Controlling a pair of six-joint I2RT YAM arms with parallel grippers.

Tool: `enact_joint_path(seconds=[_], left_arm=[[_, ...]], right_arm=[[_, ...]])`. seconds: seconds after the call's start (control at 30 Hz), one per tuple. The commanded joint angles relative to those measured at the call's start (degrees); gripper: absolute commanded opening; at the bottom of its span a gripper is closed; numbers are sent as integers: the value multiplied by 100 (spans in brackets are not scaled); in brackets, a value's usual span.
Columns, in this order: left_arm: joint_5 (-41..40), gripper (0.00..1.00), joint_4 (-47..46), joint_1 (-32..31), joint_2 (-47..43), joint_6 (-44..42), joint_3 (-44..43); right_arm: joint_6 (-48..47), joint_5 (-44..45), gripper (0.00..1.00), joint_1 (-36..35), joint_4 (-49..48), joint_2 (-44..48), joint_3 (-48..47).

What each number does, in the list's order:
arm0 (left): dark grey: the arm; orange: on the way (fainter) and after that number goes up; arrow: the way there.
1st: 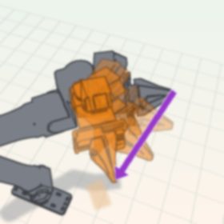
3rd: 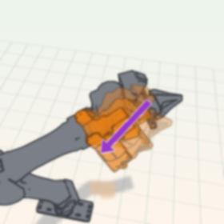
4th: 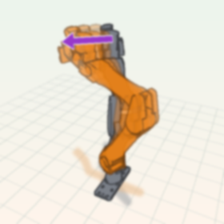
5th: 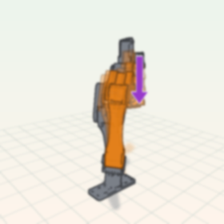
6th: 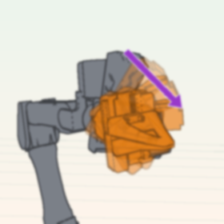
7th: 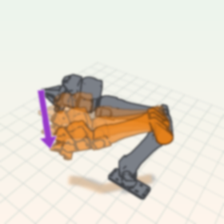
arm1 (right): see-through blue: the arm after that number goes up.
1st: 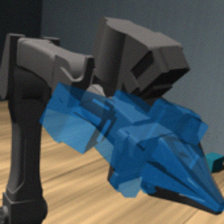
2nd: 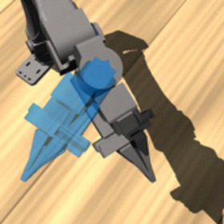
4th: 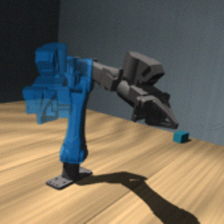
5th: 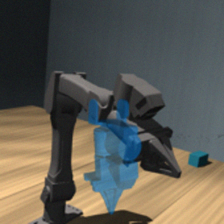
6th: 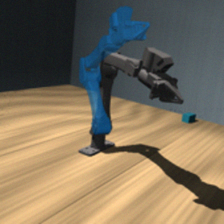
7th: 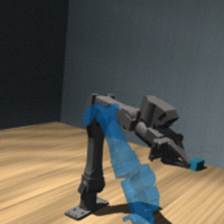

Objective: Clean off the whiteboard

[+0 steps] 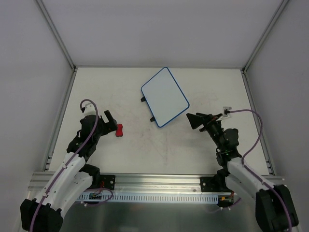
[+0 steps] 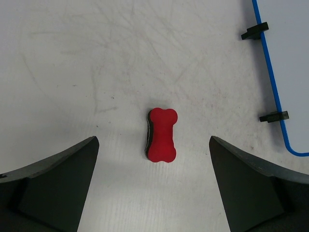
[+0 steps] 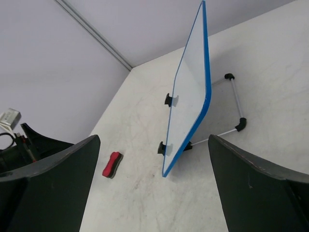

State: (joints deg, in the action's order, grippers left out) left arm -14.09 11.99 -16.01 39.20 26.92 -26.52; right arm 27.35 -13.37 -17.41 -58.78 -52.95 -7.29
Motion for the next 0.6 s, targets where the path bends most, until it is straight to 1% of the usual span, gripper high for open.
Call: enact_joint_path(seconds=[0.0, 0.03, 0.07, 0.1, 0.13, 0.17, 0.2, 0.27, 0.33, 0.37, 0.43, 0.47, 0.53, 0.57], left_arm=[[-86, 99, -179, 63, -105, -99, 42], [-68, 99, -179, 63, -123, -99, 51], [-59, 99, -179, 63, -141, -99, 59], [-50, 99, -179, 63, -158, -90, 68], [-42, 99, -188, 63, -167, -90, 77], [-42, 99, -197, 63, -185, -90, 86], [-33, 99, -188, 63, -202, -90, 95], [-15, 99, -188, 63, -220, -90, 103], [2, 99, -188, 63, -264, -81, 138], [2, 99, -188, 63, -281, -81, 147], [-15, 99, -188, 54, -281, -55, 165], [-59, 99, -197, 63, -281, -20, 156], [-103, 99, -188, 63, -290, 50, 156], [-164, 99, -188, 54, -299, 59, 156]], right_arm=[[-792, 483, 99, -78, 2236, 1447, -53], [-906, 536, 99, -78, 2649, 1767, -71], [-1099, 624, 99, -78, 3418, 2084, -149], [-1205, 651, 99, -78, 3748, 2600, -202], [-1302, 712, 99, -78, 4073, 2832, -246], [-1407, 843, 99, -70, 4694, 3034, -316], [-1565, 949, 99, -70, 4970, 3323, -439], [-1698, 1220, 99, -78, 5672, 3501, -545], [-1891, 1293, 99, -78, 6061, 3546, -729], [-1996, 1493, 99, -78, 6333, 3502, -817], [-2225, 1564, 99, -78, 6598, 3353, -1106], [-2165, 1774, 99, -78, 6695, 3222, -1117], [-2208, 1750, 99, -78, 6582, 3107, -1056], [-2243, 2063, 99, -70, 6521, 3054, -1003]])
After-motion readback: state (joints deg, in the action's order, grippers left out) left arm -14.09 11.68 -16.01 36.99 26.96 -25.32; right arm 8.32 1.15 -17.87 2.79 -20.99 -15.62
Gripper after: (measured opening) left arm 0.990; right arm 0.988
